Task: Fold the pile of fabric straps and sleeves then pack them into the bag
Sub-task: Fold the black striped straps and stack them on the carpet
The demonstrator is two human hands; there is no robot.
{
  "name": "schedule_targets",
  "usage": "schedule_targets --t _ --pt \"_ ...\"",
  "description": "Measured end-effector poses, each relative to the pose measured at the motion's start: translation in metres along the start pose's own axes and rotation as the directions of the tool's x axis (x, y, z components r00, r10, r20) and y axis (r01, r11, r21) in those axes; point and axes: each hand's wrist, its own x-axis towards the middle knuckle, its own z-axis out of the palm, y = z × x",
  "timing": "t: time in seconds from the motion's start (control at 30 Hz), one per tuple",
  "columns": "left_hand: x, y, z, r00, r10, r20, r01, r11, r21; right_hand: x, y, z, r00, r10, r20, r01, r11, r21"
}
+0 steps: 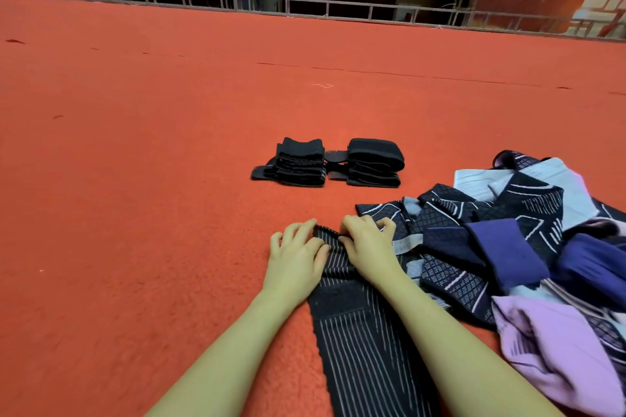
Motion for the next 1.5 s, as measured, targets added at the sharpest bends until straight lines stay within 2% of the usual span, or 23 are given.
schedule_targets --t 0.03,0.13,0.33,0.53,0.67,0.9,1.07,1.3,1.5 --pt "-0.001 0.0 -0.001 0.999 -0.012 -0.042 0.011 1.0 -0.01 -0.001 0.0 0.0 1.0 -0.008 -0.023 0.008 1.0 0.004" --pt "-0.003 0.0 -0.005 0.998 -0.064 0.011 0.065 0.997 -0.044 -0.004 0.0 -0.003 0.995 -0.054 -0.079 0.057 0.998 0.033" --pt "-0.005 0.001 -0.01 0.999 -0.011 0.039 0.015 0.994 -0.107 -0.012 -0.005 -0.015 0.964 -0.111 -0.244 0.133 0.988 0.077" --pt "-0.002 0.004 -0.022 0.984 -0.134 -0.114 0.088 0.937 -0.338 -0.024 -0.005 -0.035 0.917 -0.092 -0.388 0.162 0.975 0.153" --pt "-0.002 0.02 -0.043 0.977 -0.109 -0.185 0.021 0.906 -0.422 -0.024 -0.012 -0.055 0.861 -0.099 -0.499 0.187 0.974 0.131" --pt "0.01 0.044 -0.084 0.923 -0.151 -0.354 -0.053 0.861 -0.506 -0.022 -0.02 -0.096 0.83 -0.084 -0.551 0.179 0.976 0.122" --pt "0.022 0.053 -0.114 0.856 -0.14 -0.498 -0.089 0.908 -0.409 -0.002 -0.039 -0.124 0.751 -0.078 -0.656 0.163 0.984 0.069" --pt "0.071 0.037 -0.165 0.738 -0.019 -0.674 -0.163 0.965 -0.206 0.049 -0.076 -0.17 0.665 -0.029 -0.747 0.132 0.988 0.08" --pt "0.123 0.029 -0.215 0.567 0.136 -0.812 -0.206 0.978 0.02 0.103 -0.093 -0.201 0.572 -0.019 -0.82 0.161 0.983 0.089"
